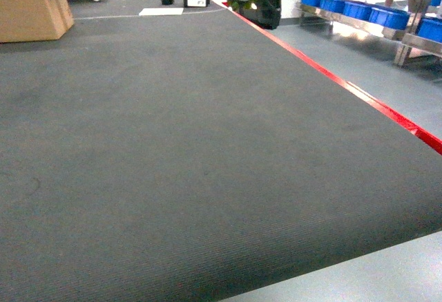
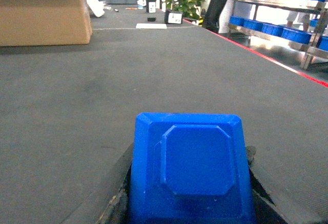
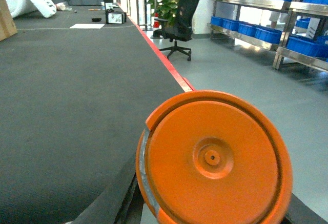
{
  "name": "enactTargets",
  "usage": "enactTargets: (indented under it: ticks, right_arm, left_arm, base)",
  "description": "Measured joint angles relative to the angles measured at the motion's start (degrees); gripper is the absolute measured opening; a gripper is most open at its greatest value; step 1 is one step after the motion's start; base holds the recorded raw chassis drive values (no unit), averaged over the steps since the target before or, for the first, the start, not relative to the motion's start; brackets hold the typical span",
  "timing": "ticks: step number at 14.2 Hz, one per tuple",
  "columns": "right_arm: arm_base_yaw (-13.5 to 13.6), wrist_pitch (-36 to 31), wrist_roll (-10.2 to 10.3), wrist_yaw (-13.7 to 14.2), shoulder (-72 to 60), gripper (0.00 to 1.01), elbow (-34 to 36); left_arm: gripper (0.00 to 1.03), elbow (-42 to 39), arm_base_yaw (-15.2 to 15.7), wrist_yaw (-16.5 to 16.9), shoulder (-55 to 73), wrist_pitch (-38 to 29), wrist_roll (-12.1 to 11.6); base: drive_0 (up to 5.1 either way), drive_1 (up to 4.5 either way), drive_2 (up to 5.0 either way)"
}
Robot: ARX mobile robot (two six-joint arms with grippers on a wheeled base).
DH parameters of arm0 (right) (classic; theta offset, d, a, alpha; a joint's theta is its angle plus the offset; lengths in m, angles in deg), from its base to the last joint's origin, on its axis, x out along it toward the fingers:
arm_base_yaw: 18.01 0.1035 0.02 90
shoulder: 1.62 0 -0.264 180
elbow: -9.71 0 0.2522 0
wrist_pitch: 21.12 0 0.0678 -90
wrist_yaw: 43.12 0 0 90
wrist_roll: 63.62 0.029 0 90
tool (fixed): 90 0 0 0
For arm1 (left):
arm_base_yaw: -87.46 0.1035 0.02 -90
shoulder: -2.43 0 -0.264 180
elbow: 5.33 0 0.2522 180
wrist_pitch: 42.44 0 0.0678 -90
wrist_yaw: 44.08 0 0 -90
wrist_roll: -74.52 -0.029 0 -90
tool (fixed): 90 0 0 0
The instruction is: Sort blue parts and orange caps into right shelf containers
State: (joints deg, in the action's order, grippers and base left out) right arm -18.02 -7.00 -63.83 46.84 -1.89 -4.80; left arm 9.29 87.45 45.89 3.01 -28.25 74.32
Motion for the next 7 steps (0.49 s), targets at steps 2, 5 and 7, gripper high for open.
enactTargets:
  ticks: [2, 5, 7]
  right_arm:
    - [0.0, 0.0, 0.0, 0.0, 0.0, 0.44, 0.0]
    - [0.0, 0.0, 0.0, 0.0, 0.0, 0.44, 0.0]
    - [0.0, 0.0, 0.0, 0.02, 0.0, 0.44, 0.0]
  left_arm:
    - [0.43, 0.0, 0.0, 0.0, 0.0, 0.0, 0.0]
    - [0.43, 0.0, 0.0, 0.0, 0.0, 0.0, 0.0]
    - [0.43, 0.0, 0.0, 0.02, 0.0, -0.02, 0.0]
  base:
    - [-1.6, -1.58, -1.6]
    - [-1.6, -1.58, -1.6]
    - [-1.6, -1.58, -1.6]
